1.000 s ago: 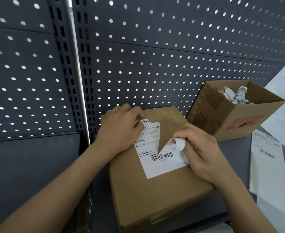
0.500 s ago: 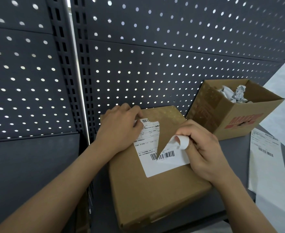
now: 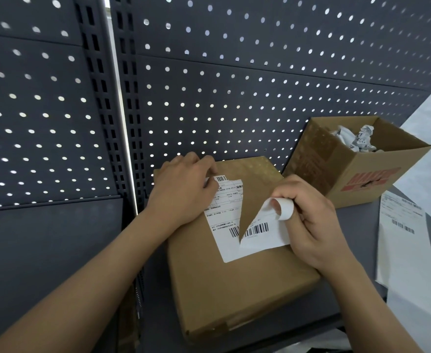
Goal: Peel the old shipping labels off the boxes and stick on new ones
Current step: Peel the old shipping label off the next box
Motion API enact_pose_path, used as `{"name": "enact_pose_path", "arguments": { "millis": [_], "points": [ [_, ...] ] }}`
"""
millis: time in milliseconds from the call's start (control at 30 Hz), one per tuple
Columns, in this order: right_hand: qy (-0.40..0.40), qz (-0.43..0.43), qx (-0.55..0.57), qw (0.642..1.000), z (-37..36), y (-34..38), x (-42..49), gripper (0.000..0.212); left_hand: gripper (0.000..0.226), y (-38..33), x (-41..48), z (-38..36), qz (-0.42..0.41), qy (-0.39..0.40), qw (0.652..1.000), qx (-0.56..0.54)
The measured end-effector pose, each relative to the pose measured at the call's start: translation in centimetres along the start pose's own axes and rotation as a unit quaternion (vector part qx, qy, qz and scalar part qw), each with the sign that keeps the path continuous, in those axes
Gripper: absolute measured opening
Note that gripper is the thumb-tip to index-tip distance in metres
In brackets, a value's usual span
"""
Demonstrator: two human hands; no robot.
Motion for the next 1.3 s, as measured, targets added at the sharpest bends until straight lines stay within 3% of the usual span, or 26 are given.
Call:
{"name": "enact_pose_path", "arguments": {
  "millis": [233,467,633,767,900,1000,1200,1300],
  "points": [
    [-0.005,0.023,-0.02,1.0,-0.1,0.4,-0.2,0.014,0.023,-0.1,0.0,0.1,-0.004,-0.004,1.0,0.006],
    [-0.042,-0.017,-0.013,0.999,0.2,0.3,-0.3,0.009,0.023,-0.1,0.0,0.1,-0.003,-0.006,1.0,0.007],
    [-0.111,-0.033,0.018,0.993,0.7,0.5,0.1,0.032,0.022,-0.1,0.0,0.0,-0.004,-0.012,1.0,0.007],
    [-0.112,-0.068,0.052,0.99,0.7,0.1,0.5,0.015,0.022,-0.1,0.0,0.1,-0.004,-0.011,1.0,0.006],
    [-0.136,-0.139,0.122,0.973,1.3,-0.5,0.9,0.037,0.022,0.1,0.1,0.0,-0.005,-0.015,1.0,0.008],
    [-0.108,-0.2,0.122,0.966,1.1,-1.0,1.4,0.05,0.021,0.1,0.1,-0.1,-0.004,-0.013,1.0,0.007],
    [-0.074,-0.245,0.142,0.956,0.5,-3.8,3.0,0.013,0.021,0.1,0.1,-0.1,-0.002,-0.015,1.0,0.001],
    [-0.065,-0.235,0.128,0.961,0.4,-4.6,4.1,0.021,0.021,0.2,0.1,-0.1,-0.005,-0.018,1.0,0.003]
  ]
}}
Point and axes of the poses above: each hand's wrist, its own x-axis towards the middle knuckle, its own z-axis out of the back of the hand, y = z × x, the point moved 4 cm from there along x, towards the middle knuckle, and after that the axes turned 12 degrees about y, right-handed, at the moved point
